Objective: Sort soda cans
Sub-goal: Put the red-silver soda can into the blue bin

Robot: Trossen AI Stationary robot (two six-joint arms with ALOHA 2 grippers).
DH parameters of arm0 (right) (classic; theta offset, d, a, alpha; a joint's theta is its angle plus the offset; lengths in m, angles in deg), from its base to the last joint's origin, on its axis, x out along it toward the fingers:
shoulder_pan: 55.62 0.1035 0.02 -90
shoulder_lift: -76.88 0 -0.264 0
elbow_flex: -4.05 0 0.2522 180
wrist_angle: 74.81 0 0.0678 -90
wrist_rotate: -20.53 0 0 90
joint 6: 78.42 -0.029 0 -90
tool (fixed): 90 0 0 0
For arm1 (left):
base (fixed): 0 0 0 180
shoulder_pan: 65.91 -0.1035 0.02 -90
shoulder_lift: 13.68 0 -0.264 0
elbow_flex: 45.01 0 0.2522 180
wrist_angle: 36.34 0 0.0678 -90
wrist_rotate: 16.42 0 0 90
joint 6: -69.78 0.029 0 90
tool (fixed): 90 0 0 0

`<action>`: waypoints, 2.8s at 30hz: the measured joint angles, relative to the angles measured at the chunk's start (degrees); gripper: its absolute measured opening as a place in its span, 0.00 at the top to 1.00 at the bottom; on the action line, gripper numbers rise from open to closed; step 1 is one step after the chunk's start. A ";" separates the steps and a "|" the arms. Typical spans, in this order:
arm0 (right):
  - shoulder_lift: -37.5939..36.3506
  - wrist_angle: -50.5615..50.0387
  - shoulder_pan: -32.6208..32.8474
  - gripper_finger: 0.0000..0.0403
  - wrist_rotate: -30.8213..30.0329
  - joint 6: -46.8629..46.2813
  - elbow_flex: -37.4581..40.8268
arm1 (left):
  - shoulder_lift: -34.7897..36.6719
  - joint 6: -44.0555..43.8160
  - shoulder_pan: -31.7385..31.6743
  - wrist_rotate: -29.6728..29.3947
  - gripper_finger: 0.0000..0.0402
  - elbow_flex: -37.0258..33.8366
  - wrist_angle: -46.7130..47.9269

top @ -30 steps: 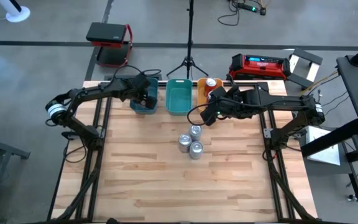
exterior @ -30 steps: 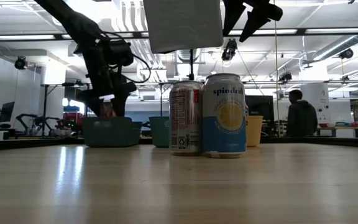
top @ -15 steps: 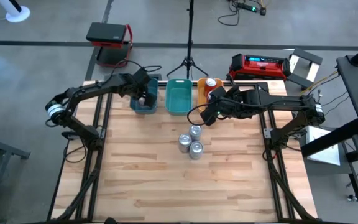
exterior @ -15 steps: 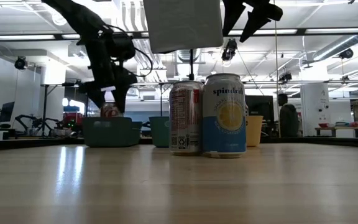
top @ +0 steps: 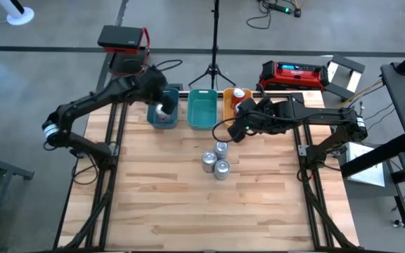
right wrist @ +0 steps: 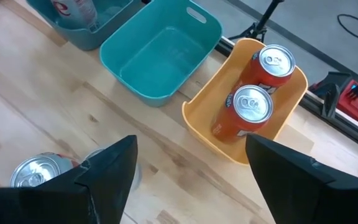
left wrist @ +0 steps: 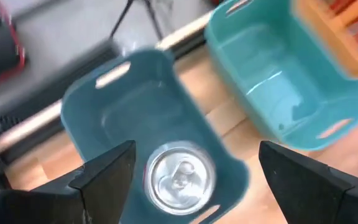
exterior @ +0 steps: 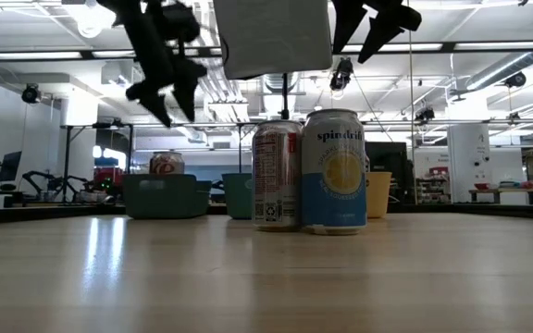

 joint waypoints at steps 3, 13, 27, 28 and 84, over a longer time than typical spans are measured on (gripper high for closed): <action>0.00 -2.22 0.00 0.23 0.01 0.02 0.00 | 3.26 6.01 4.80 1.31 0.19 0.66 -0.60; -0.09 -6.34 -0.02 0.16 -0.05 1.13 0.00 | 9.91 26.35 21.95 9.58 0.19 -6.99 -1.16; -0.17 -6.39 0.39 0.14 -0.03 -1.13 0.00 | -2.34 22.92 29.78 14.58 0.19 -6.36 -7.00; -0.17 -6.39 0.53 0.14 -0.02 -1.37 0.00 | -3.46 23.35 29.94 15.84 0.19 -6.20 -8.11; -0.22 -7.49 1.62 0.14 4.98 -5.02 0.00 | -26.79 15.59 33.00 18.46 0.22 -6.26 -45.92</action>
